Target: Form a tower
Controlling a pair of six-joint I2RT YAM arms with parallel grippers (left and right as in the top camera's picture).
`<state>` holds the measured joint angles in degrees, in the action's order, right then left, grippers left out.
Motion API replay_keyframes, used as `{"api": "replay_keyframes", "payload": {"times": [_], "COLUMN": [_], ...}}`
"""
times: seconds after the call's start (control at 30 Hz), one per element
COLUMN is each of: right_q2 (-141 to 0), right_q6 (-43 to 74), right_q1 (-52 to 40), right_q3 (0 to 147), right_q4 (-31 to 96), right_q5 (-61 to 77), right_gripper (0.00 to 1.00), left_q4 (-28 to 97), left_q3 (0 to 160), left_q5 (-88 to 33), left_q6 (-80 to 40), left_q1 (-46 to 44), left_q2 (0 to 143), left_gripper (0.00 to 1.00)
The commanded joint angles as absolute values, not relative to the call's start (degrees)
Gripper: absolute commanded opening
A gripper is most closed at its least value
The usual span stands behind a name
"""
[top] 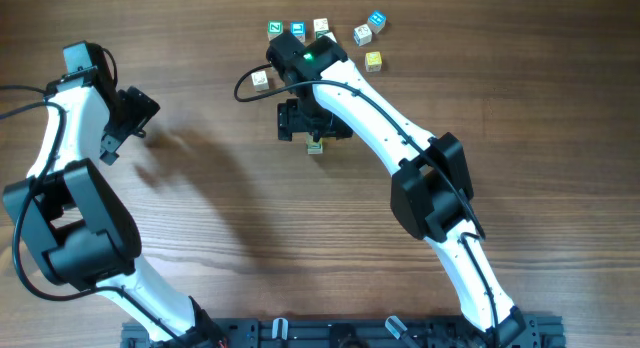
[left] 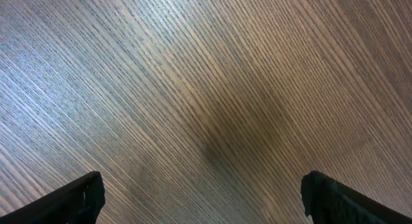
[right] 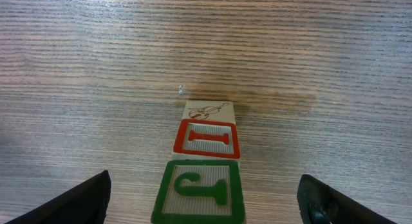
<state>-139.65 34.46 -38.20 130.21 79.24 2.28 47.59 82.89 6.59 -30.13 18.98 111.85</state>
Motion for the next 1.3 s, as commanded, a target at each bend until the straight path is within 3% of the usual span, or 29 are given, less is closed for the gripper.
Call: {"api": "replay_keyframes", "payload": {"times": [0.0, 1.27], "right_q2": [-140.9, -140.9], "right_q6": [34.7, 34.6], "right_q1": [-38.1, -38.1], "right_q3": [129.8, 129.8], "right_q4": [79.1, 79.1], "right_q5": [1.1, 1.1], "right_gripper": [0.93, 0.92], "left_q4": [47.6, 47.6], "left_q3": [83.5, 83.5], "left_q5": [7.1, 7.1], "left_q6": [-30.3, -30.3], "left_q1": [19.2, 19.2], "left_q2": [110.7, 110.7], "left_gripper": [1.0, 1.0]}}
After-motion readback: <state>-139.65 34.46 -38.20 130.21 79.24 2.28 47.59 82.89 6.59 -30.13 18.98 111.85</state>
